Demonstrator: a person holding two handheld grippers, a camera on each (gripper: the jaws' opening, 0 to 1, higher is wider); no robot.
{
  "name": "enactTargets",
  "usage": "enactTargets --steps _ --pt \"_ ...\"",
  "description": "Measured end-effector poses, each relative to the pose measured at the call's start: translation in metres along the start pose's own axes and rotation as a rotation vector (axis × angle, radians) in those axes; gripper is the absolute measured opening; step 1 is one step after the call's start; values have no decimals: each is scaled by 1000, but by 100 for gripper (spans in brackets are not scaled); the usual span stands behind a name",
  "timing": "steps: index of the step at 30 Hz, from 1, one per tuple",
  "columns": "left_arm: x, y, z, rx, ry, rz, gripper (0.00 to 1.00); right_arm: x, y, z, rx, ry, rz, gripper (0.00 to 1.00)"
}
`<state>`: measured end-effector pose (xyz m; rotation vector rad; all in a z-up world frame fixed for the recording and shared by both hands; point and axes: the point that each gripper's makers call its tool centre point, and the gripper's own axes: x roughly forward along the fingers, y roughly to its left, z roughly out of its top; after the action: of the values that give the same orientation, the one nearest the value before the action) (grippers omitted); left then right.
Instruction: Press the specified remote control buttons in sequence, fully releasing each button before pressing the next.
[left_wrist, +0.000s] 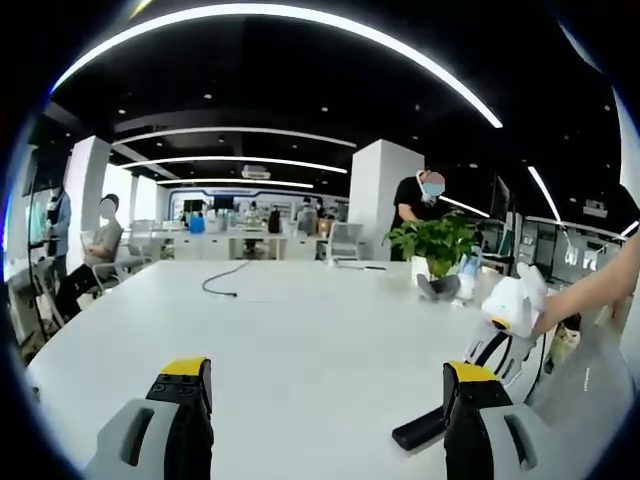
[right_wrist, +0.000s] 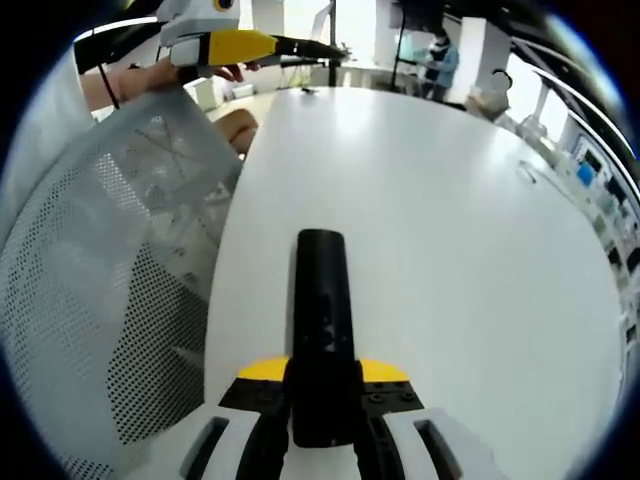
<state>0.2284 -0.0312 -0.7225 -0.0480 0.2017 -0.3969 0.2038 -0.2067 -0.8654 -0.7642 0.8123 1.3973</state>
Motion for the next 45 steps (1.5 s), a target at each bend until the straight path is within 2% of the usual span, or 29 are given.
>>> enactTargets --steps 34,45 --pt "1 -5 -1 -8 4 -26 100 2 -24 1 -15 53 -14 21" --pt "2 -6 -2 -6 12 -29 100 3 -37 2 3 56 -24 21"
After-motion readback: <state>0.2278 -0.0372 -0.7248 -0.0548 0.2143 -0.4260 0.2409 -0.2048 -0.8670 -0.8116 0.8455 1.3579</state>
